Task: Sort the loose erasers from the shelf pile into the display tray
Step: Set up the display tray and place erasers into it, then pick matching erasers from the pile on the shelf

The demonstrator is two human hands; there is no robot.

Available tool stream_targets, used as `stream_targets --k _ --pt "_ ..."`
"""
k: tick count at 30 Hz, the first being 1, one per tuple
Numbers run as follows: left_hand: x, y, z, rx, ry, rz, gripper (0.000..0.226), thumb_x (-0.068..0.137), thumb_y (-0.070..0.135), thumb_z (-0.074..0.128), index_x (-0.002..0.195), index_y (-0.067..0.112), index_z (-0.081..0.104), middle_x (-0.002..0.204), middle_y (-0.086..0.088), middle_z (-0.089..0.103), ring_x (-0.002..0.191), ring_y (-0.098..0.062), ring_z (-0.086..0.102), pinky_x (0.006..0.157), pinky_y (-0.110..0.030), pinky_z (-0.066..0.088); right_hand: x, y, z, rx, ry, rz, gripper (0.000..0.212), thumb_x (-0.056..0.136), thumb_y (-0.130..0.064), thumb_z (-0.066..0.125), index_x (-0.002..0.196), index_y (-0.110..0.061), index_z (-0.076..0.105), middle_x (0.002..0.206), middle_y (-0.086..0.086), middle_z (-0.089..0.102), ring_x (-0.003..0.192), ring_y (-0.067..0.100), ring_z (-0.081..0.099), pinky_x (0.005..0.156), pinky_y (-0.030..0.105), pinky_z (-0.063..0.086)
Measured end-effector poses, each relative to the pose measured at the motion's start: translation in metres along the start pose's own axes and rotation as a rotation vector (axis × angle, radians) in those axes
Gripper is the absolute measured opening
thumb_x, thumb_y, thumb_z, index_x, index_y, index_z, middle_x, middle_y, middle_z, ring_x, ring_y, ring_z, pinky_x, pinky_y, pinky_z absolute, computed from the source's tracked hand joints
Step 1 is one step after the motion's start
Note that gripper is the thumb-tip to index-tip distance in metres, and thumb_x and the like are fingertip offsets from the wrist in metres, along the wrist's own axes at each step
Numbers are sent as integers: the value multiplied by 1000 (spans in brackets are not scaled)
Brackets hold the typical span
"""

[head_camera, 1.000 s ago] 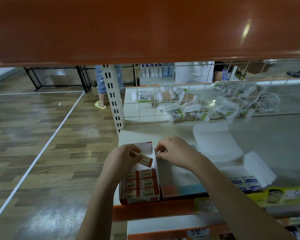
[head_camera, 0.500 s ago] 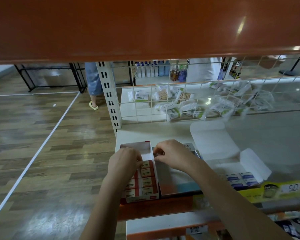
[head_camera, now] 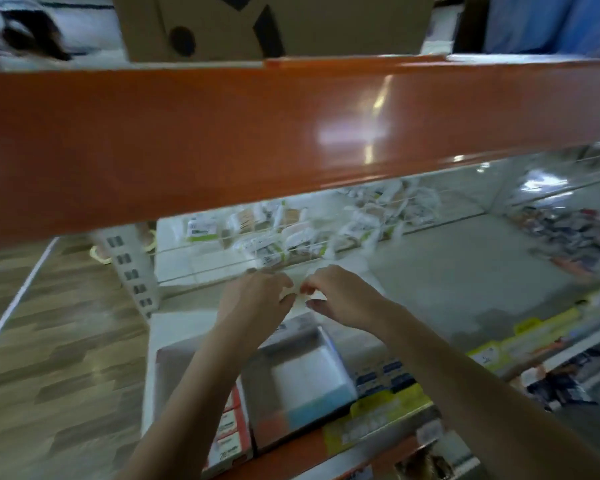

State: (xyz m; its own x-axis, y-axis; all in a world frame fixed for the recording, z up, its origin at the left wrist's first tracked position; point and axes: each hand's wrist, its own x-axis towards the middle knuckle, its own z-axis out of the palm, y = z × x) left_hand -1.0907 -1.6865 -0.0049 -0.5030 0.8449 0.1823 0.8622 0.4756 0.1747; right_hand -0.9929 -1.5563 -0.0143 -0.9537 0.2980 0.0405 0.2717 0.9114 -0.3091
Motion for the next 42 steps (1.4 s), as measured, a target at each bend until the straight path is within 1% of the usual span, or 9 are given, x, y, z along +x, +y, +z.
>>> stream_targets --k 4,9,14,19,26,30,36,39,42 --pt "50 65 15 66 -31 198 38 94 44 43 128 30 50 126 5 56 115 -18 53 92 -32 47 -21 63 -26 -67 65 131 36 93 -25 54 127 -14 56 125 7 56 118 21 49 99 35 41" --pt "100 156 46 85 -124 353 42 94 43 43 131 25 49 129 1 53 117 -21 49 92 -34 42 -63 155 -54 -126 122 350 40 95 -26 49 133 -16 49 136 6 48 127 23 40 106 34 34" --pt "145 250 84 56 -183 413 45 94 43 45 134 21 46 132 -4 49 121 -24 43 95 -36 39 -111 255 -73 -126 134 531 43 95 -29 50 136 -18 45 139 6 44 131 25 37 108 34 31" --pt "184 347 127 34 -203 455 47 93 43 46 134 20 44 132 -5 47 122 -25 42 96 -38 40 -158 342 -90 -109 157 609 45 93 -29 53 134 -14 47 136 10 48 127 28 43 105 36 34" --pt "237 432 183 -43 -232 395 41 92 31 49 129 14 46 126 -9 50 118 -27 47 93 -35 41 -199 443 -104 -51 232 644 41 93 -21 52 133 -15 48 134 7 50 121 25 49 97 35 42" --pt "264 447 205 -125 -208 285 38 90 27 52 126 14 51 126 -9 54 117 -26 50 94 -33 42 -201 483 -111 29 378 706 35 92 -17 52 128 -13 53 131 8 53 118 26 50 92 33 41" --pt "291 459 218 -172 -188 137 40 92 30 52 129 15 49 123 -6 54 114 -24 51 92 -36 46 -189 519 -106 96 398 686 39 91 -16 55 129 -9 51 129 11 48 123 28 44 96 33 40" --pt "295 460 225 -199 -180 95 32 89 30 54 116 16 61 113 -7 58 106 -24 55 86 -35 49 -185 529 -101 103 372 660 35 90 -13 55 125 -9 56 130 10 49 127 27 38 101 32 37" --pt "294 462 227 -191 -140 92 27 86 33 54 104 18 68 100 -5 61 96 -24 57 76 -33 49 -181 539 -97 113 426 658 34 89 -8 55 123 -10 59 127 9 52 123 24 42 99 27 36"
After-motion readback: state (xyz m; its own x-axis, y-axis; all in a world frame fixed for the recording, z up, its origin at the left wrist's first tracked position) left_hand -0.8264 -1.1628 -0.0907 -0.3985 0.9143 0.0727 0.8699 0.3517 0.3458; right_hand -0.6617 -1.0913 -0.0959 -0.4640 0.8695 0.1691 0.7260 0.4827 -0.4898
